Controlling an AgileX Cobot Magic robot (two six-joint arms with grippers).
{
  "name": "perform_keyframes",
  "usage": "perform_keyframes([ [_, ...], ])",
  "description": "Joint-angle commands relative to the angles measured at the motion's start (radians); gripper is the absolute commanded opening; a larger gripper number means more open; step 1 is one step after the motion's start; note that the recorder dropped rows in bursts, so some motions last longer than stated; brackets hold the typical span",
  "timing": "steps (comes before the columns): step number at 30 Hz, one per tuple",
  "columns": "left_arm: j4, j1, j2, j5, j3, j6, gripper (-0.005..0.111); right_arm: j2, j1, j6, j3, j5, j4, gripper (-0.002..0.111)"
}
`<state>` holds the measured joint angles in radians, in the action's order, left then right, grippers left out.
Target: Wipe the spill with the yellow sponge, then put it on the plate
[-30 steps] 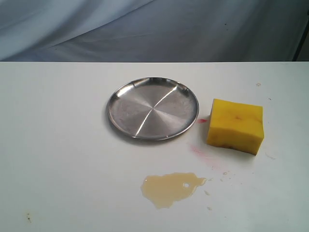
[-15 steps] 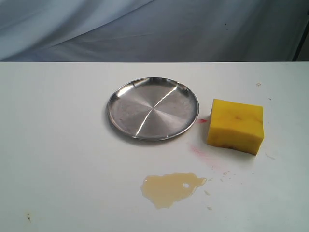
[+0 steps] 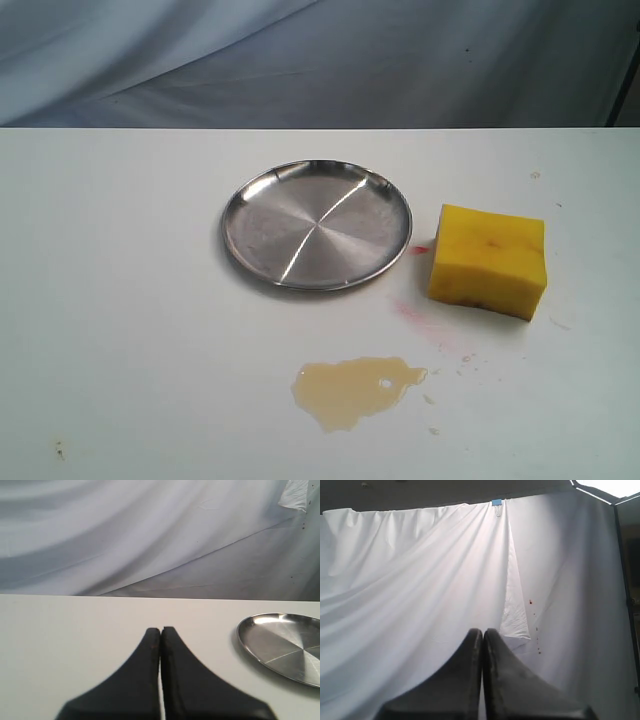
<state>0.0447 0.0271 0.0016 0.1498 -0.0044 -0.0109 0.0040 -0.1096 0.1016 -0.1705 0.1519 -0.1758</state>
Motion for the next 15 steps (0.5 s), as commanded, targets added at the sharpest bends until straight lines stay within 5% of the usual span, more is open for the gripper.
perform_keyframes([
  [1,-0.001,0.001,-0.002,-0.004,0.004,0.003,0.001,-0.004,0.001,0.004,-0.007,0.002,0.016,0.0],
  [15,-0.001,0.001,-0.002,-0.004,0.004,-0.002,0.001,-0.004,0.001,0.052,-0.081,-0.295,0.098,0.0],
])
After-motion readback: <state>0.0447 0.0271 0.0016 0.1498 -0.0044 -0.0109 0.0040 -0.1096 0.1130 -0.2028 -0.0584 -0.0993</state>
